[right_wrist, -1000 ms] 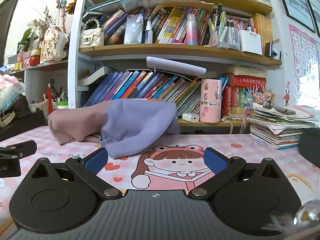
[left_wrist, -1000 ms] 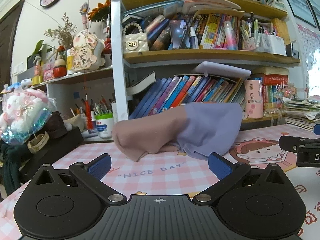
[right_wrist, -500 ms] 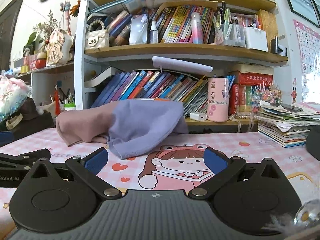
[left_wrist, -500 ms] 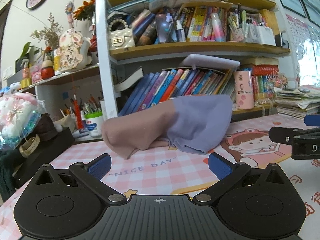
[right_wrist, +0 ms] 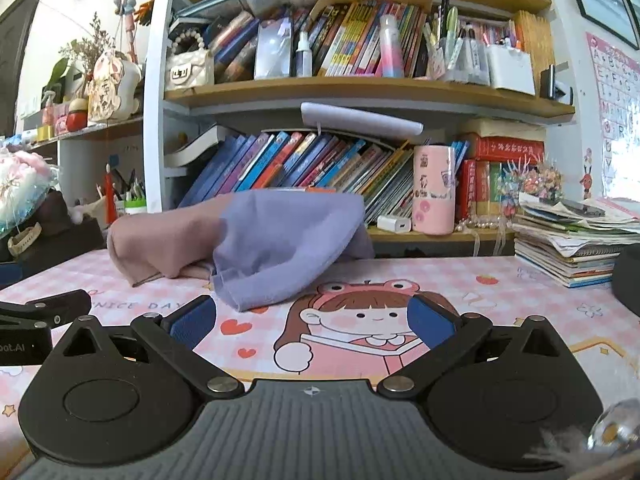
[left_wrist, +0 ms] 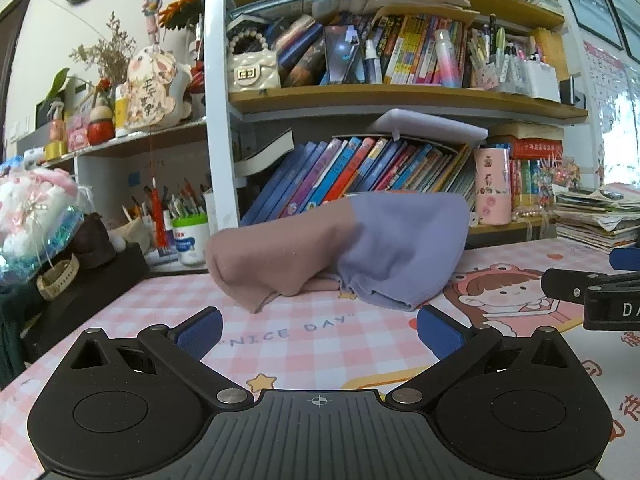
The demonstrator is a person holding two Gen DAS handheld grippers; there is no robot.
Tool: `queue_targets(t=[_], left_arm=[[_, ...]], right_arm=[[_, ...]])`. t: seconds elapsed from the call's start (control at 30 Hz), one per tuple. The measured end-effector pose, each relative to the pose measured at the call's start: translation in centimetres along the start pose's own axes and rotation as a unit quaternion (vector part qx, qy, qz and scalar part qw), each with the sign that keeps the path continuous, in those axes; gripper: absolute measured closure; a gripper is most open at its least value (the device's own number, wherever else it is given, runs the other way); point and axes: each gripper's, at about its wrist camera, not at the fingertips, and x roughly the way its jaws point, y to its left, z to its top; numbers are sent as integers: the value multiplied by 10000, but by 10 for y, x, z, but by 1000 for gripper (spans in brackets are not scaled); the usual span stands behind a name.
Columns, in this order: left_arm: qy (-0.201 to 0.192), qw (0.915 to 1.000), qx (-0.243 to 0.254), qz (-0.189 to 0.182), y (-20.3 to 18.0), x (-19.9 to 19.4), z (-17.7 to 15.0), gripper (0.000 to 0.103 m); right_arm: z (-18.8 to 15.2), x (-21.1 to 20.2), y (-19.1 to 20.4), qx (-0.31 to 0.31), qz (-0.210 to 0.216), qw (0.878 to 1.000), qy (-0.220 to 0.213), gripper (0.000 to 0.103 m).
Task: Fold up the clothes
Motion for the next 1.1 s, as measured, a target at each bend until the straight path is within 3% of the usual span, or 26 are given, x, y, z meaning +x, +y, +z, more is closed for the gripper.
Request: queue_targets(t=[0.37, 0.73, 1.1], left_arm=[[85, 10000, -26, 42, 1, 2, -1, 0], [20, 9997, 234, 71, -8, 0, 0, 0], [29, 9998, 161, 80, -5, 0, 0, 0]], right_arm=[[-1, 4, 0, -11, 38, 9999, 136, 0], [0, 1, 0, -27, 45, 10000, 38, 0], [0, -2, 1, -37, 40, 10000, -43, 0]])
